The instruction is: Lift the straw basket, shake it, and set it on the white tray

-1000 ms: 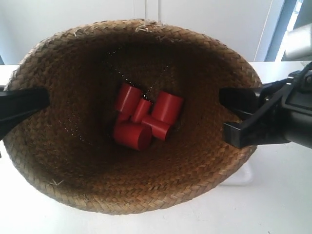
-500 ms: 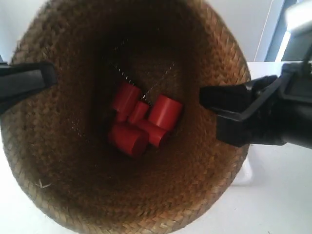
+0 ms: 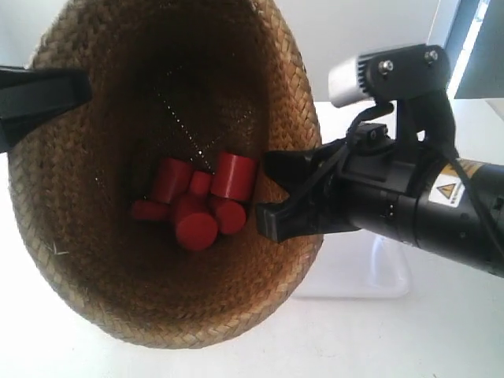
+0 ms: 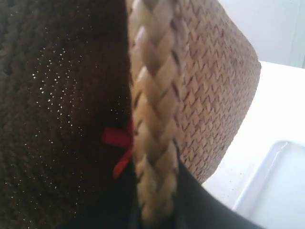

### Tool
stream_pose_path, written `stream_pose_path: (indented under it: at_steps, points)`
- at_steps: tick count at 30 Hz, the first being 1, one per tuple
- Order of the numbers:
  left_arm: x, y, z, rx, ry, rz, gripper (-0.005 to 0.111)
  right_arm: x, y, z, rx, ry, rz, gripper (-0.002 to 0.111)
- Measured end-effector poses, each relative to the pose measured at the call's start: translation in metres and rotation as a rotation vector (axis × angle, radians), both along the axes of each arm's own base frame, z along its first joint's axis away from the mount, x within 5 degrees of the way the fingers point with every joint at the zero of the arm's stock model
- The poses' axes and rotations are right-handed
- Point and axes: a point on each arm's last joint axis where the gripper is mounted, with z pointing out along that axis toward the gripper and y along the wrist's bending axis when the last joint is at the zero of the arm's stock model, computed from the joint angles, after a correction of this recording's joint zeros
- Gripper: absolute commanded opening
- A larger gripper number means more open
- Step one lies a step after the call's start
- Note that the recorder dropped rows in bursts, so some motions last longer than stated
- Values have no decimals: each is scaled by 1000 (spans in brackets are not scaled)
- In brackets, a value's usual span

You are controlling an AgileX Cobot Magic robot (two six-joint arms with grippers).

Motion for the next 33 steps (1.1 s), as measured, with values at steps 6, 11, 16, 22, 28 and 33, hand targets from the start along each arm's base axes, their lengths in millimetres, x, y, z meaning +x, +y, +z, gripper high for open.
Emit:
stream_pose_path:
  at_steps: [6, 11, 16, 22, 28, 33]
  points:
    - [7, -1, -8, 9, 55, -11, 0, -2, -1, -1, -4, 73, 11, 0]
    - [-46, -4, 32, 7, -129, -110, 0, -46, -16, 68, 102, -48, 131, 0]
    - [-64, 4, 29, -40, -210, 2, 0, -42, -23, 65, 141, -203, 61, 0]
    - [-25, 3, -8, 45, -52, 21, 0, -1, 0, 5, 51, 80, -7, 0]
    - [-26, 4, 1, 33, -62, 26, 0, -2, -1, 17, 65, 37, 0, 0]
    - [-22, 3, -4, 22, -4, 15, 0, -5, 0, 12, 41, 78, 15, 0]
